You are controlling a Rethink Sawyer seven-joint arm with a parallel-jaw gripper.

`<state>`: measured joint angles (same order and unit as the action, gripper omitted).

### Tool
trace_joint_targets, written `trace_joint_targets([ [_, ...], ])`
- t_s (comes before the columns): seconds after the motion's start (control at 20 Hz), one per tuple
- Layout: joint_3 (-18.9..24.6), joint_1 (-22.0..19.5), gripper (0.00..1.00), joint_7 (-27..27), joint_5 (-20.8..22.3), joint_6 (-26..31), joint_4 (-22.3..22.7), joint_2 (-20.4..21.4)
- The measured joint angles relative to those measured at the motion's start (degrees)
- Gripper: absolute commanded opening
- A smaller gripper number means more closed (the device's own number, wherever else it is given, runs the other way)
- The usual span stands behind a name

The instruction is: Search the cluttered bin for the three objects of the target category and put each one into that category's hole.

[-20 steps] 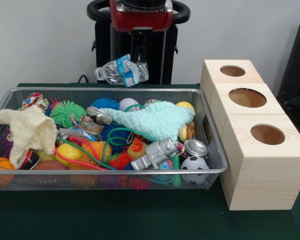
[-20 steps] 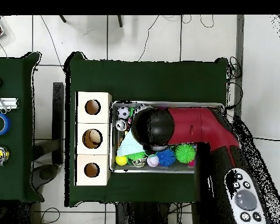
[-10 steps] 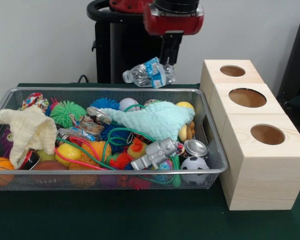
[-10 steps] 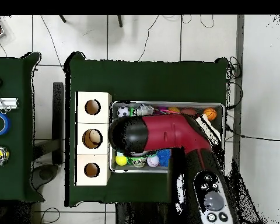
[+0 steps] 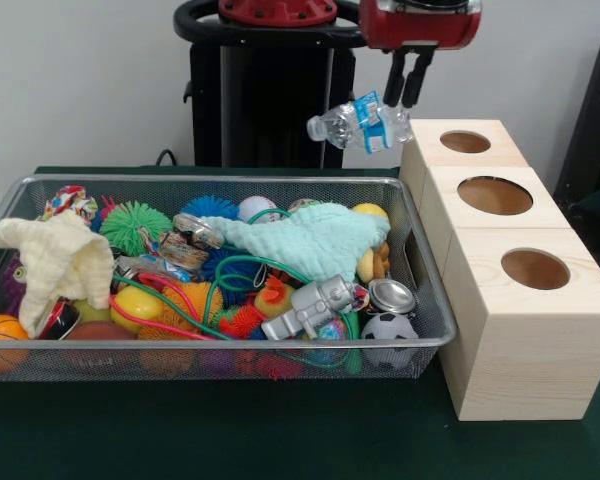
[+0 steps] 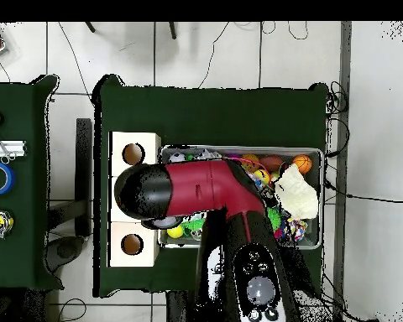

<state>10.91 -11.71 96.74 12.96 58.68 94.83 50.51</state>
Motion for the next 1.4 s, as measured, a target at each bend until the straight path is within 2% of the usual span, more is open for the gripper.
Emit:
trace_joint_targets([
  [0.55, -3.5, 5.3, 0.00, 6.1, -3.7, 4.3, -7.4, -3.7],
  [1.05, -6.4, 8.6, 0.00, 11.2, -7.2, 4.3, -10.6, -7.2],
  [1.4, -9.1, 13.0, 0.00, 16.0, -9.4, 4.3, -11.8, -8.5],
])
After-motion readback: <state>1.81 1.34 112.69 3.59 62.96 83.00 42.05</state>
